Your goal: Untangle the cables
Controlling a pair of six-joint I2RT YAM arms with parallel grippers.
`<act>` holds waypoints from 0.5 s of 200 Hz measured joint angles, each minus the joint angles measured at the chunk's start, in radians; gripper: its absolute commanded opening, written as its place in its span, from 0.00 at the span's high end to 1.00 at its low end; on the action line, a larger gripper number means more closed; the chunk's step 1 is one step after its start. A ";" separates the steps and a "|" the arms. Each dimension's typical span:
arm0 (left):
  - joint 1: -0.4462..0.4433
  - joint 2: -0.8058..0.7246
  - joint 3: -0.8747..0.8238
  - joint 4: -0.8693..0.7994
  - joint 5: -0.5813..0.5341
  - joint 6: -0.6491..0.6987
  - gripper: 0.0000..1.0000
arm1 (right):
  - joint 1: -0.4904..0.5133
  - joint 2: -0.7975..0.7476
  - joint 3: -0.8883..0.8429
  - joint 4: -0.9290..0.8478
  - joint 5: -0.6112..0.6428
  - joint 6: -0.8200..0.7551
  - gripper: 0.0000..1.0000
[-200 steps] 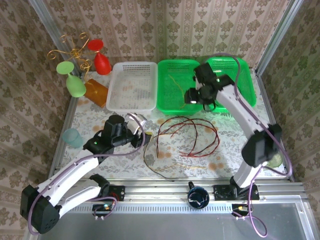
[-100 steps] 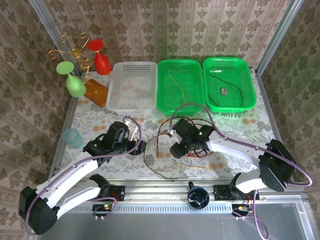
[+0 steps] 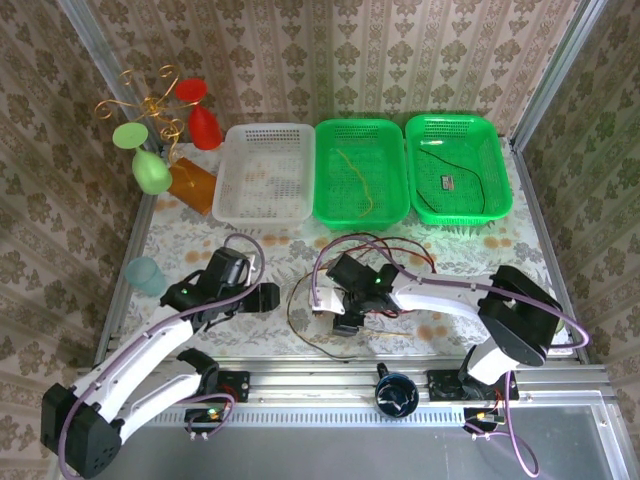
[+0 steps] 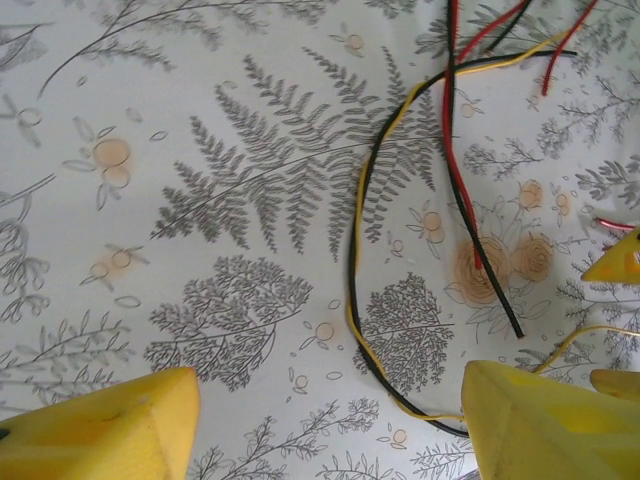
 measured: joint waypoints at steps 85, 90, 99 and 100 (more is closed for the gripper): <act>0.085 -0.019 -0.016 -0.026 0.058 -0.070 0.29 | 0.027 0.032 0.005 -0.054 -0.012 -0.212 0.44; 0.088 -0.019 -0.019 -0.028 0.059 -0.070 0.29 | 0.028 0.039 0.006 -0.061 -0.011 -0.221 0.44; 0.092 -0.020 -0.022 -0.032 0.061 -0.070 0.29 | 0.030 0.051 0.007 -0.070 -0.011 -0.236 0.44; 0.092 -0.020 -0.022 -0.033 0.061 -0.070 0.29 | 0.031 0.051 0.007 -0.071 -0.010 -0.237 0.44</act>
